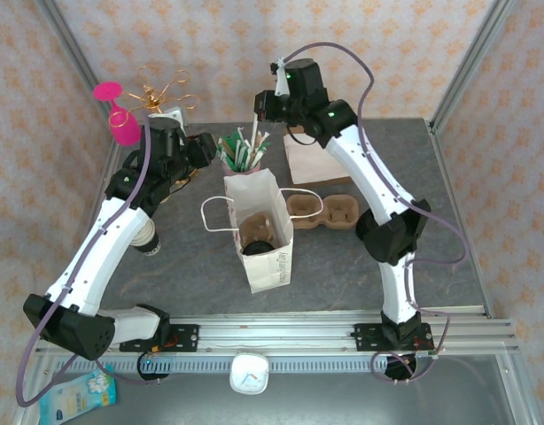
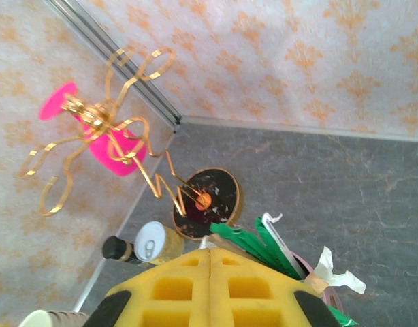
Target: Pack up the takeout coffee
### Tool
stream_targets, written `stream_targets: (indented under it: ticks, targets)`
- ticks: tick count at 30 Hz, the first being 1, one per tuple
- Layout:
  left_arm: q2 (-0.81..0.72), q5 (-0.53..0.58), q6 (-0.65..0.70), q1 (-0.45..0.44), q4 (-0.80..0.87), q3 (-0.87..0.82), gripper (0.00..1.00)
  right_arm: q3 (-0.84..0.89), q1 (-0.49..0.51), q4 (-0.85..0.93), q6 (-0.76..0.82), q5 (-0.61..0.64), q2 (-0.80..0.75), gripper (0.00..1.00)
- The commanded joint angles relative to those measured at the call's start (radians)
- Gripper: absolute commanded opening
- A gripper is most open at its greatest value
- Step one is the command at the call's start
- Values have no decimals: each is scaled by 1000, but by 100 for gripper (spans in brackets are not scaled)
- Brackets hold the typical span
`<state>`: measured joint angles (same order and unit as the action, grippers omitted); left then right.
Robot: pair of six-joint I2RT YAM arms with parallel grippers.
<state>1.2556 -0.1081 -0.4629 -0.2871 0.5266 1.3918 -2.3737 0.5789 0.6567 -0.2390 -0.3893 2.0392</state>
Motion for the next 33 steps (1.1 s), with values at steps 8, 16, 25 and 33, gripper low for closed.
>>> stream_targets:
  ticks: [8, 16, 25, 33]
  targets:
    - [-78, -101, -23, 0, -7, 1, 41, 34, -1, -18, -6, -1, -208, 0]
    - [-137, -129, -42, -44, 0, -33, 41, 152, 5, -13, -21, -64, -374, 0]
    - [-213, -148, -70, -74, 16, -85, 41, 354, 37, -48, -51, -110, -586, 0]
    - [-275, -133, -95, -78, 23, -135, 42, 510, 103, -65, -43, -120, -685, 0]
